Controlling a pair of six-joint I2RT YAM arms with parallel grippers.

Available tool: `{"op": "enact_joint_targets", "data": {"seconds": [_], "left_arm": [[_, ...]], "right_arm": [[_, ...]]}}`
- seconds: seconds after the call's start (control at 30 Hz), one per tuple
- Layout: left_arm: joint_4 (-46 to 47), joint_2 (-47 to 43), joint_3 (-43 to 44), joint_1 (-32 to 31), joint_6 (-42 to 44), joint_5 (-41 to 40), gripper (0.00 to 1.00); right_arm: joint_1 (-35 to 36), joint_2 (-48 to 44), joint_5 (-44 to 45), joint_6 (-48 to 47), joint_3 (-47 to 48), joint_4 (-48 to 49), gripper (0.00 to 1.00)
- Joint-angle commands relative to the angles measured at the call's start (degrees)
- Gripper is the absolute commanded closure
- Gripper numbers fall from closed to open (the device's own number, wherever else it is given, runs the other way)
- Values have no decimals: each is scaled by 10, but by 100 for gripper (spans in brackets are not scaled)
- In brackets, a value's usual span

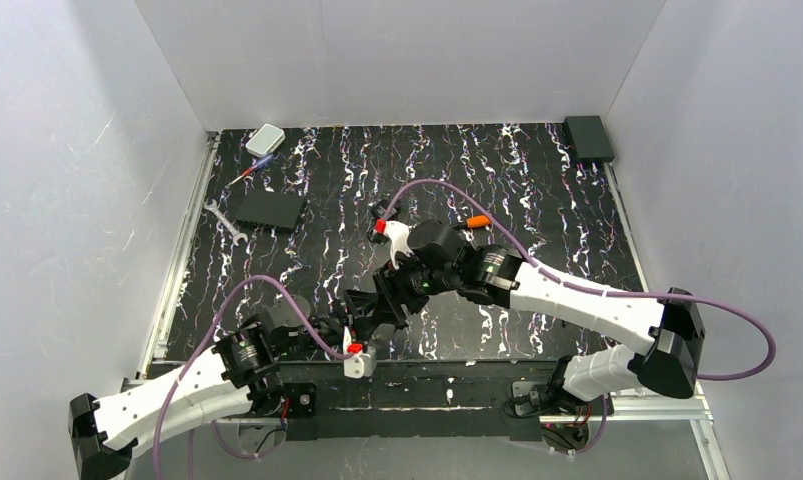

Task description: Unlock with the key

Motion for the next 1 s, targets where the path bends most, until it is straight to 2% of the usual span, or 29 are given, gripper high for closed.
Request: {"op": "enact_joint_targets", "data": {"seconds": [0.0, 0.1, 0.27, 0.37, 0.43, 0.5, 0.63, 0.77, 0.97], "left_arm": [[28, -16, 28, -1, 2, -6, 100], [28, -23, 28, -1, 4, -7, 100], [28, -32, 28, -1, 4, -12, 100], [28, -32, 27, -1, 4, -14, 100], [29, -32, 28, -1, 3, -15, 100], [29, -33, 28, -1, 3, -16, 100], [32, -36, 27, -1, 2, -20, 100], [36, -41, 25, -1, -4, -24, 92], [52, -45, 19, -1, -15, -28, 73]], "right_arm": [[14, 10, 44, 22, -7, 54, 39], [19, 12, 68, 33, -14, 72, 49], [26, 18, 92, 41, -21, 86, 61], [28, 20, 97, 42, -24, 92, 75], [29, 19, 99, 43, -24, 94, 90], [29, 17, 100, 42, -26, 95, 99], [29, 4, 99, 43, -38, 109, 99], [29, -15, 113, 48, -52, 121, 99], [29, -37, 133, 49, -58, 124, 99]]}}
